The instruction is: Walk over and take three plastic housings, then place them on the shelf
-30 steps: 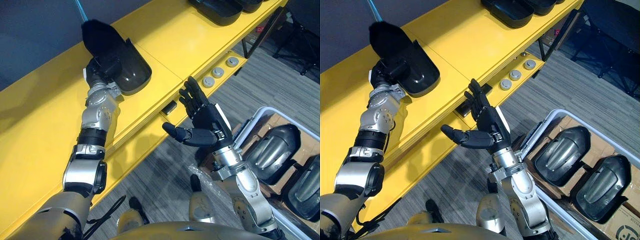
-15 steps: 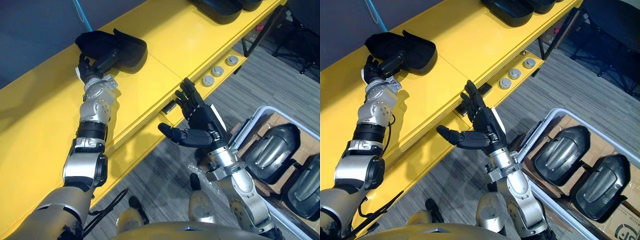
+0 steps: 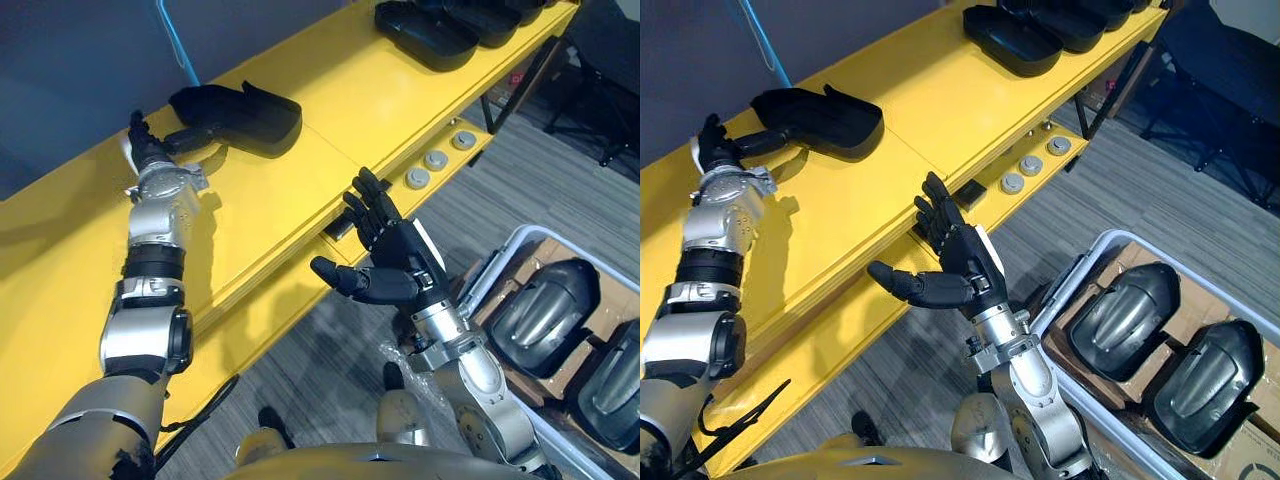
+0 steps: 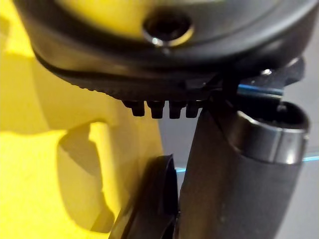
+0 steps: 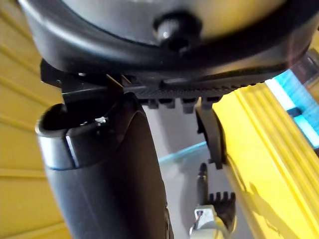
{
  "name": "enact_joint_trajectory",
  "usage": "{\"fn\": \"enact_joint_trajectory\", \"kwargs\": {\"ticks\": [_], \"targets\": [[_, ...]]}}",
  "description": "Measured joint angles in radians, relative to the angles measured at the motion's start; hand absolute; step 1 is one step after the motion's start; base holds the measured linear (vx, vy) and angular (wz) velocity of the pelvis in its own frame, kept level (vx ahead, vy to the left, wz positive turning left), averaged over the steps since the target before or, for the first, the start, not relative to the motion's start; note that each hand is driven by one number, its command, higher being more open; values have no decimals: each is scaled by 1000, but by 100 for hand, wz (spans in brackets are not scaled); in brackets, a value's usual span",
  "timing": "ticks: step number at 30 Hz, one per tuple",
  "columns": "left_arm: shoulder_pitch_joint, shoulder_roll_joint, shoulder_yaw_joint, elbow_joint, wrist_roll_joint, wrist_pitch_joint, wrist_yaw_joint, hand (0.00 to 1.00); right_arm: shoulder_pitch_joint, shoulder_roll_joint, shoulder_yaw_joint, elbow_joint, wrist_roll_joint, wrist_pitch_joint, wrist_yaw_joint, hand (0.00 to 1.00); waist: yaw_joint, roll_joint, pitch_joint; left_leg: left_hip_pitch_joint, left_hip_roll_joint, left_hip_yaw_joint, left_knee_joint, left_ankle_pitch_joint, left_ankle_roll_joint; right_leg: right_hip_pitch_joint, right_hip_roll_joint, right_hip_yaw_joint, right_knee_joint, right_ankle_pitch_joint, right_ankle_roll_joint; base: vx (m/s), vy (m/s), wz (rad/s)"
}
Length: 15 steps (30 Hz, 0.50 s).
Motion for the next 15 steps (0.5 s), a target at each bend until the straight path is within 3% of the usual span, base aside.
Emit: {"fn": "enact_joint_trajectory", "kwargs": {"ticks": [3,7,12,15], "targets": [[13,81,0,-21,36,-13,-42,100,7,0,-5,55,-2,-1,-17,100,6,13,-48,10,-1,-11,-28,15,-1,7,3,-14,-1,-1,-1,1,-22,11],[83,140,0,-179,29,-118,-74,100,24,3,-80,85,-2,-20,-87,100,30,24,-90,33,-9,-32,-44,22,1,40,-2,-38,-6,-3,-4,-15,1,14],[238,137,12,-369,-11,-223,-66,100,-21,-10,-244,123,0,-44,-104,100,49,24,-147,55,-12,-61,-77,43,0,89,-1,-76,-35,-4,-4,-29,-16,18],[457,31,39,-676,-24,-296,-35,100,-85,-25,-361,219,-1,-47,-118,100,62,20,-167,52,-17,-91,-116,71,2,94,-1,-109,-37,-6,-4,-67,-17,25]]}}
